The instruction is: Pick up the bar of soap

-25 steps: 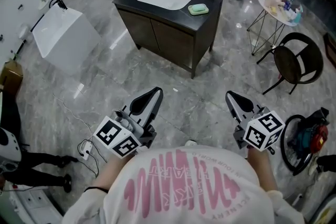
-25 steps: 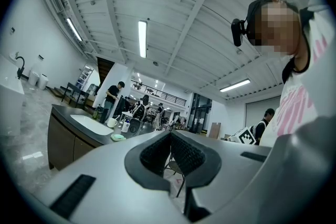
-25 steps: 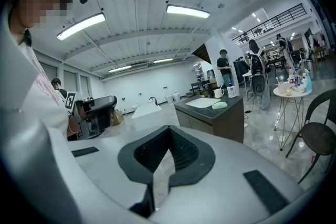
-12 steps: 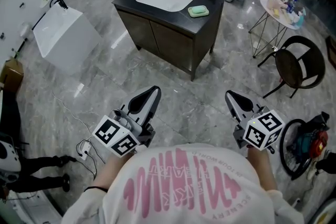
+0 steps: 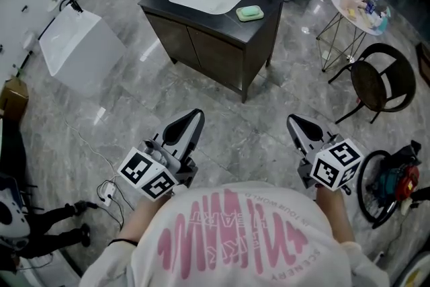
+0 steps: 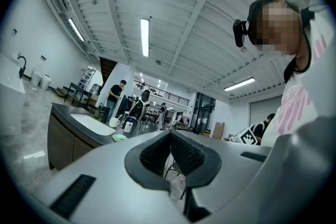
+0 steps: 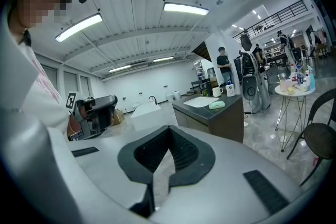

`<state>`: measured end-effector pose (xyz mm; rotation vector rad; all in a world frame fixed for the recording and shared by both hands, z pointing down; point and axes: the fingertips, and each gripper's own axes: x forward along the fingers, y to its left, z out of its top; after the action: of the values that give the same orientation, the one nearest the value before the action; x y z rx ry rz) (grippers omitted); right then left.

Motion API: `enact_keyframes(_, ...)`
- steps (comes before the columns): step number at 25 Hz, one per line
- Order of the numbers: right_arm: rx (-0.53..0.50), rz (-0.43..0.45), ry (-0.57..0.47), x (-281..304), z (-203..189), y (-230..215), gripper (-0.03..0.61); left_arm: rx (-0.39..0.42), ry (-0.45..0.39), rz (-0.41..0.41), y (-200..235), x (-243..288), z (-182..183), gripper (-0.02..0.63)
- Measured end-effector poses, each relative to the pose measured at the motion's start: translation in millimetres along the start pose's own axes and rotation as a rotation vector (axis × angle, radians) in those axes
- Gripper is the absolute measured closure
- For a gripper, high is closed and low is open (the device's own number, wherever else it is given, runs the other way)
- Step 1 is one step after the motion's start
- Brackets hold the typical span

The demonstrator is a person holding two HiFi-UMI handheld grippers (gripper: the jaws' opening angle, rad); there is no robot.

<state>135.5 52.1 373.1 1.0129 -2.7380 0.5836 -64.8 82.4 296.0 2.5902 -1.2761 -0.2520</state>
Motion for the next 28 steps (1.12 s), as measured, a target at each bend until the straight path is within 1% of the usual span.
enact_keyframes(10,0.032,-0.028,-0.004,-8.9,-10.4,-15.3,0.572,-0.011,0.020,-0.042,-5.2,21.0,-9.1,0.604)
enact_keyframes(16,0.049,-0.078,0.007,-21.1,-10.2,-22.7,0.572,-0.016,0.026,-0.063,-12.3,29.9,-15.2,0.606)
enact_keyframes(23,0.042,-0.075,0.001,-23.9,-12.4,-28.7,0.572,-0.018,0.015,-0.064,-12.3,36.1,-12.3,0.606)
enact_keyframes(28,0.066,-0.089,-0.001,-26.7,-14.3,-35.1,0.572,-0.021,0.023,-0.067,-13.7,39.9,-11.9,0.606)
